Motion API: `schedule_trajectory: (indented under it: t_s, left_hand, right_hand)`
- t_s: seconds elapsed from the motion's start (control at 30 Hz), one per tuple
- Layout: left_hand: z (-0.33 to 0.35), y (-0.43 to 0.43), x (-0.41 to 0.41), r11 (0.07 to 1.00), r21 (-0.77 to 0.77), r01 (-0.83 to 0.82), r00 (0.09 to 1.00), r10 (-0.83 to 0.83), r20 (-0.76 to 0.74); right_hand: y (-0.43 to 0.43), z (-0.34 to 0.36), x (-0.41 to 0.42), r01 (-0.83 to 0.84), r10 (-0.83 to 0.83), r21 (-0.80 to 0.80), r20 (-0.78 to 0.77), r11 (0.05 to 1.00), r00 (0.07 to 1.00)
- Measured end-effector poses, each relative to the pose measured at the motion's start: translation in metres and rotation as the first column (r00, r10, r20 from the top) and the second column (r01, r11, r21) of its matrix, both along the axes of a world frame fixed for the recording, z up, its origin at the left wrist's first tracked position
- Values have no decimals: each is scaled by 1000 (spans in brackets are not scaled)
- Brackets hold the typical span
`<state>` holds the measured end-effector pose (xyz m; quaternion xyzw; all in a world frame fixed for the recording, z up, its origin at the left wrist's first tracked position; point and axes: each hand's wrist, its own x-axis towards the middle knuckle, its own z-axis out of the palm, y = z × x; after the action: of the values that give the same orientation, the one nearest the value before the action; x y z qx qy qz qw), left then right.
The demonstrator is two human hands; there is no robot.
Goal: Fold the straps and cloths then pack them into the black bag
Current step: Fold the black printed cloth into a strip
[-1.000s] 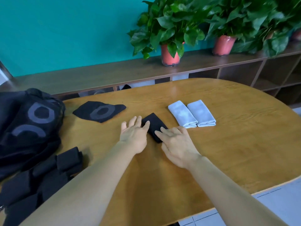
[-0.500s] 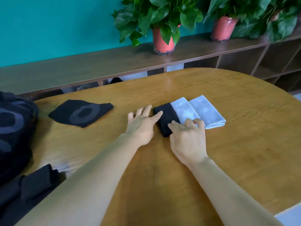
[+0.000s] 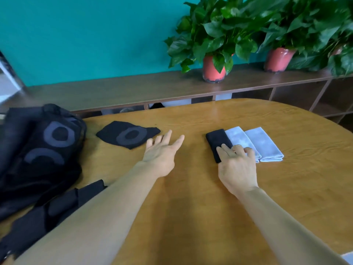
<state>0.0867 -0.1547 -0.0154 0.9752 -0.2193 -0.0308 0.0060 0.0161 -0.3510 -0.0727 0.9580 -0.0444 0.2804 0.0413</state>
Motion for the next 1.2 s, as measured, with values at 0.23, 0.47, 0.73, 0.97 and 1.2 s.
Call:
schedule_trajectory:
  t_s: [0.23, 0.47, 0.73, 0.97, 1.2]
  left_hand:
    - [9, 98, 3, 983, 76, -167, 986, 165, 26]
    - [2, 154, 16, 963, 129, -236, 970, 241, -25]
    - [-5, 153, 30, 966, 139, -219, 970, 232, -78]
    - [3, 146, 16, 969, 131, -208, 968, 223, -113]
    - [9, 123, -34, 981, 87, -175, 976, 184, -115]
  right_hand:
    - [75, 7, 25, -182, 175, -34, -136, 983, 975]
    - [141, 14, 67, -322, 289, -36, -357, 946, 888]
    - [167, 16, 112, -320, 253, -51, -503, 946, 827]
    - [161, 17, 90, -323, 267, -42, -466, 946, 844]
    - [137, 15, 7, -337, 290, -45, -412, 940, 864]
